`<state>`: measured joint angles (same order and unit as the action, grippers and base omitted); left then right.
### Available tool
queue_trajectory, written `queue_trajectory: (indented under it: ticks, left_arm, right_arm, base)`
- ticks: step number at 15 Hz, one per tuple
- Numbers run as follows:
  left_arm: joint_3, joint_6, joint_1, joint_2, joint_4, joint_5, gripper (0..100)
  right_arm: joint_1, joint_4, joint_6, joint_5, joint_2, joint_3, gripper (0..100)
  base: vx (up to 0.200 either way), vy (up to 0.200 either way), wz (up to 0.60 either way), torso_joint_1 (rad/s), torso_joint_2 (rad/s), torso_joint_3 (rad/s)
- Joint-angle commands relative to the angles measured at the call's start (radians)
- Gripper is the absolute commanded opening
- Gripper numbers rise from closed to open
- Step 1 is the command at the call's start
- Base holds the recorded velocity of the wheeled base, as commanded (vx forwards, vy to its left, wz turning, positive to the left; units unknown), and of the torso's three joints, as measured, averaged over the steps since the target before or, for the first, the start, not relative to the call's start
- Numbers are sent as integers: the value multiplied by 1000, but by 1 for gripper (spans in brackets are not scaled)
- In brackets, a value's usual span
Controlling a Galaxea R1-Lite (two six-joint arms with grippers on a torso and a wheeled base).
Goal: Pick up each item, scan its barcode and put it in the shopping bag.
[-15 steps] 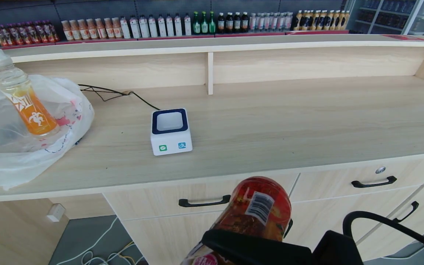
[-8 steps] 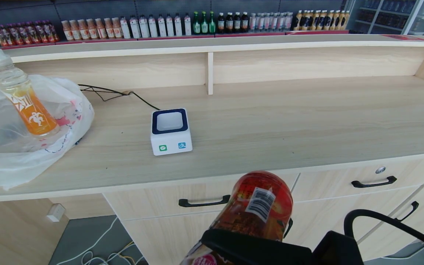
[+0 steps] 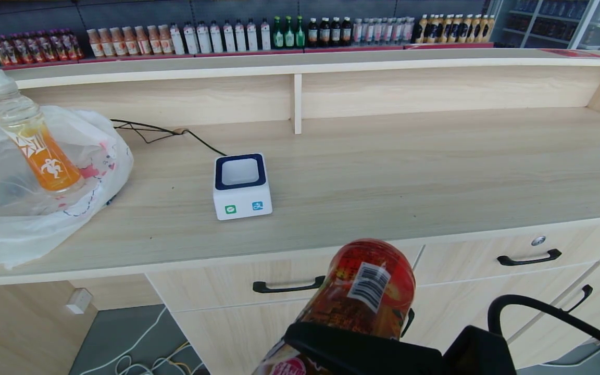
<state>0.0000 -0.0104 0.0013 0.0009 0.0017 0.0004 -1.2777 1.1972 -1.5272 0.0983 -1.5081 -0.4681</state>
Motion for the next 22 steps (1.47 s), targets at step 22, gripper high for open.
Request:
queue_trajectory:
  ticks: [22]
  left_arm:
    - [0,0,0,1,0,1,100]
  right_arm:
    - [1,28,111,0,0,8,0]
  base:
    - [0,0,0,0,0,0]
